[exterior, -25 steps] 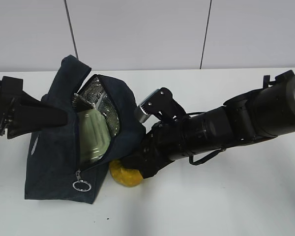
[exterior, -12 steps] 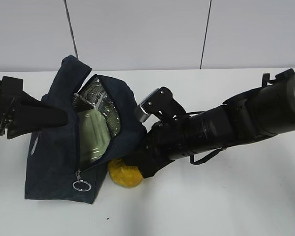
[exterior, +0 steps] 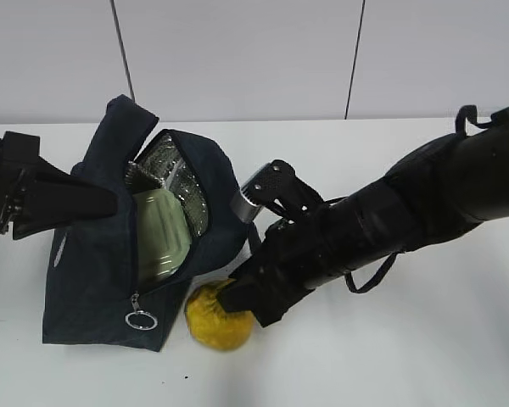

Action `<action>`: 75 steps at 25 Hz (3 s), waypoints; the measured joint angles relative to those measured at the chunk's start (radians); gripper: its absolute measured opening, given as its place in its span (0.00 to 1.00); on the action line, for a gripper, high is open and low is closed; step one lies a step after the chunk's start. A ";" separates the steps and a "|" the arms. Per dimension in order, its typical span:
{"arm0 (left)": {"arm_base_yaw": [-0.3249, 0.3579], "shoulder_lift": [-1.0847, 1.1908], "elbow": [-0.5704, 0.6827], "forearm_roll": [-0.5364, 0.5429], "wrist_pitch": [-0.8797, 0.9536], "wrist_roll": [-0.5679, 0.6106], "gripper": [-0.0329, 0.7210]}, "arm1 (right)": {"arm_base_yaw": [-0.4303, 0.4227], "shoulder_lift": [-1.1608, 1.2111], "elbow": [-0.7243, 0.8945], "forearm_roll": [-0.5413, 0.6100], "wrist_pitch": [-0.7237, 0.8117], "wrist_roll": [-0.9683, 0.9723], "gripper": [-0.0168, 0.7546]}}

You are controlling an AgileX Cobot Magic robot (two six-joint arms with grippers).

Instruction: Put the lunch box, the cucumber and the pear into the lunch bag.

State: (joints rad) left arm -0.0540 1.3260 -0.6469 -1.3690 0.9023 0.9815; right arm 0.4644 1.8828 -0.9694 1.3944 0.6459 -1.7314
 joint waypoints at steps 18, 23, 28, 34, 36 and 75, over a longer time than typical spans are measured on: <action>0.000 0.000 0.000 0.000 0.000 0.000 0.02 | 0.000 -0.314 0.012 -0.284 0.143 0.253 0.34; 0.000 0.000 0.000 0.000 -0.004 0.000 0.02 | 0.000 -0.403 -0.003 -0.248 0.159 0.255 0.34; 0.000 0.000 0.000 0.000 -0.007 0.000 0.02 | 0.000 -0.410 -0.056 -0.125 0.116 0.215 0.34; 0.000 0.000 0.000 0.000 -0.007 0.000 0.02 | 0.000 -0.301 -0.107 0.246 0.031 -0.034 0.34; 0.000 0.000 0.000 0.000 -0.007 0.000 0.02 | 0.000 -0.237 -0.133 0.309 0.020 -0.067 0.34; 0.000 0.000 0.000 -0.006 -0.008 0.000 0.02 | -0.025 -0.049 -0.377 -0.784 0.051 1.324 0.66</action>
State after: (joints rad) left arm -0.0540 1.3260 -0.6469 -1.3747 0.8940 0.9815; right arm 0.4397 1.8338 -1.3463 0.6108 0.6972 -0.4078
